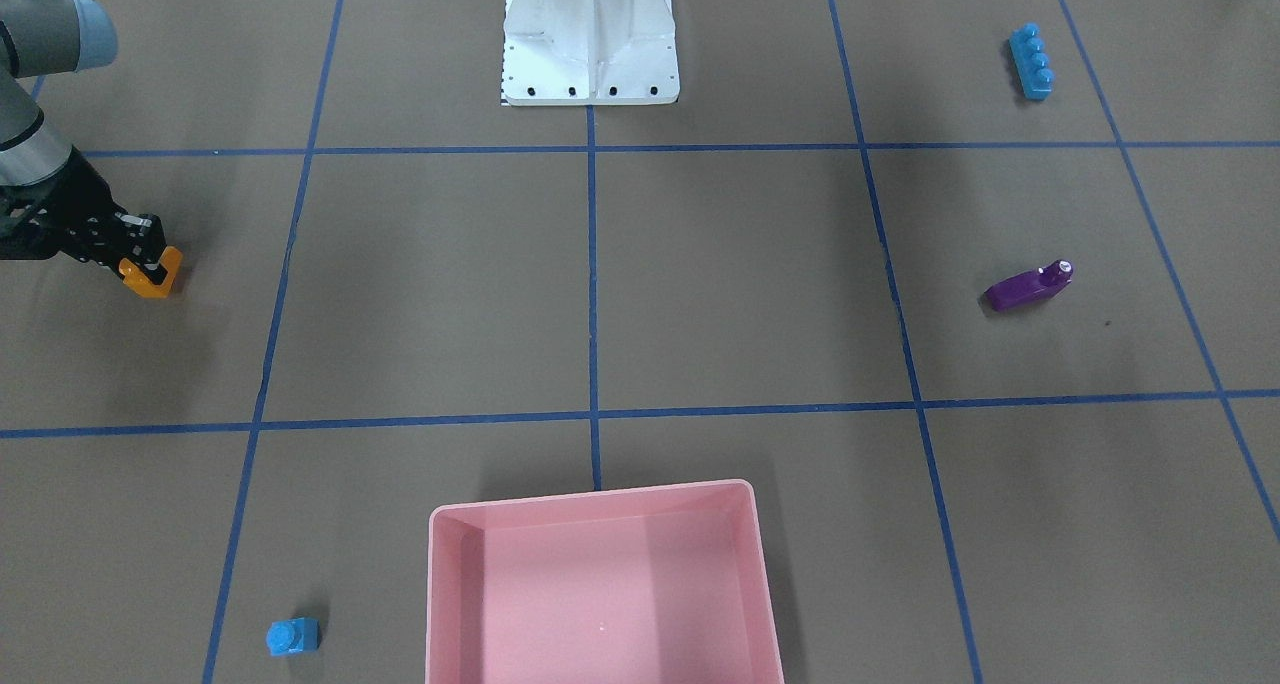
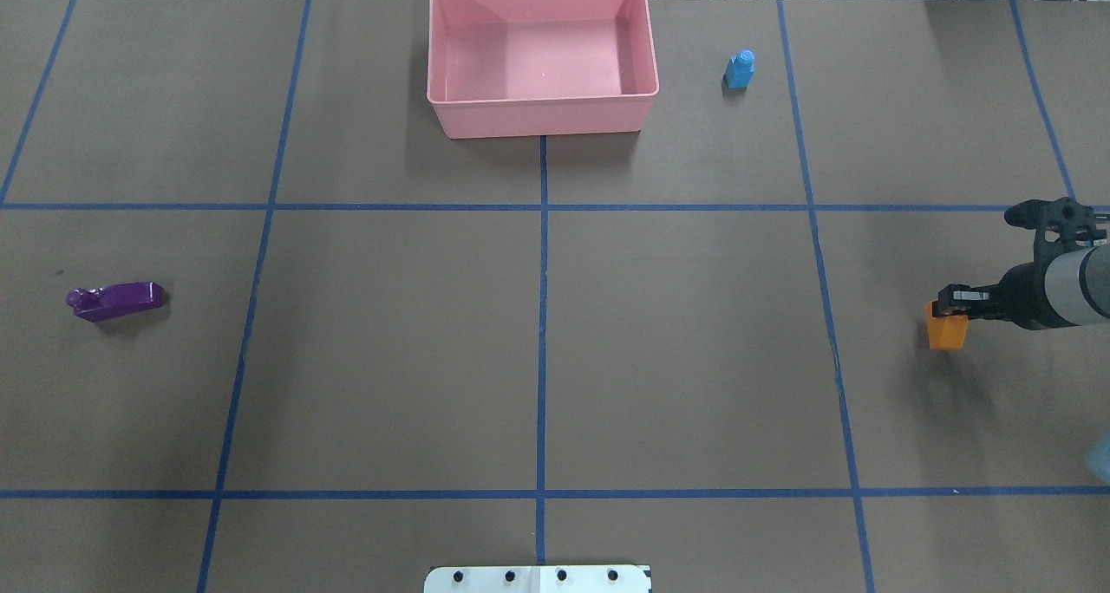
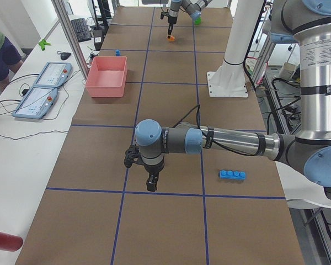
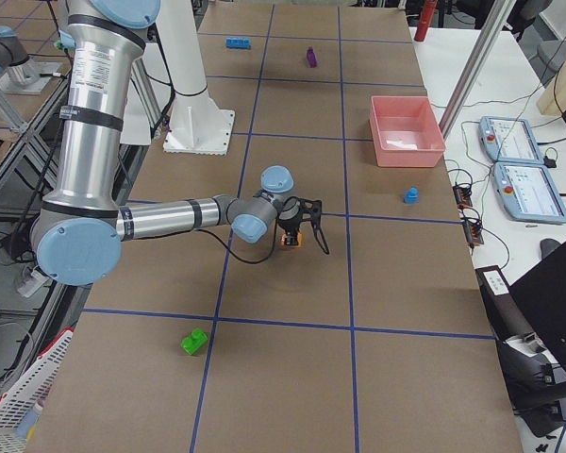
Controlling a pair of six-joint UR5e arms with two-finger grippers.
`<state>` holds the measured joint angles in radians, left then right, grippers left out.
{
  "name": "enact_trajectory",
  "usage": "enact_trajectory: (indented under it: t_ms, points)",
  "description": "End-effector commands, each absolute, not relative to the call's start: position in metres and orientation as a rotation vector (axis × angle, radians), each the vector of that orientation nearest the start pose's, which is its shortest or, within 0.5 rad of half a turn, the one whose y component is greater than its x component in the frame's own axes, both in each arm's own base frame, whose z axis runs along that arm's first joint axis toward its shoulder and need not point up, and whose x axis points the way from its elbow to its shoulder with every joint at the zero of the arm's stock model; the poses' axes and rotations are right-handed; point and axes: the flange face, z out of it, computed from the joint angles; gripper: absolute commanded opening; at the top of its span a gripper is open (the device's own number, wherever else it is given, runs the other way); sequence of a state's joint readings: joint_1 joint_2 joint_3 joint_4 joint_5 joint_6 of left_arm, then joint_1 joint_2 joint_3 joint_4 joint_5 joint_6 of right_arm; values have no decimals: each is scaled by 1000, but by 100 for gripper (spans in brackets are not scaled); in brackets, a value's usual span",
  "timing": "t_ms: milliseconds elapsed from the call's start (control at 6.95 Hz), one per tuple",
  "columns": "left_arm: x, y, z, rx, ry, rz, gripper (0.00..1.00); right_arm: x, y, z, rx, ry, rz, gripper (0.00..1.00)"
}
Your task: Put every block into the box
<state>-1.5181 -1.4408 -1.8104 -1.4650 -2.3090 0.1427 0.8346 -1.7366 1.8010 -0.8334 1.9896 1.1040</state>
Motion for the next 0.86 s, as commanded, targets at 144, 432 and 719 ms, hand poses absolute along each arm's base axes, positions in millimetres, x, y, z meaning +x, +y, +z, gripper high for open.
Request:
enact_trajectory:
  t_ms: [144, 432, 719]
  points:
    - [-41, -442, 609, 58, 739, 200, 100, -251, -467, 449, 343, -1002, 190, 0]
    - [-40, -442, 608, 59, 739, 202, 100, -266, -498, 385, 464, -1066, 191, 0]
    - [-40, -442, 608, 59, 739, 202, 100, -287, -521, 353, 427, -1027, 179, 0]
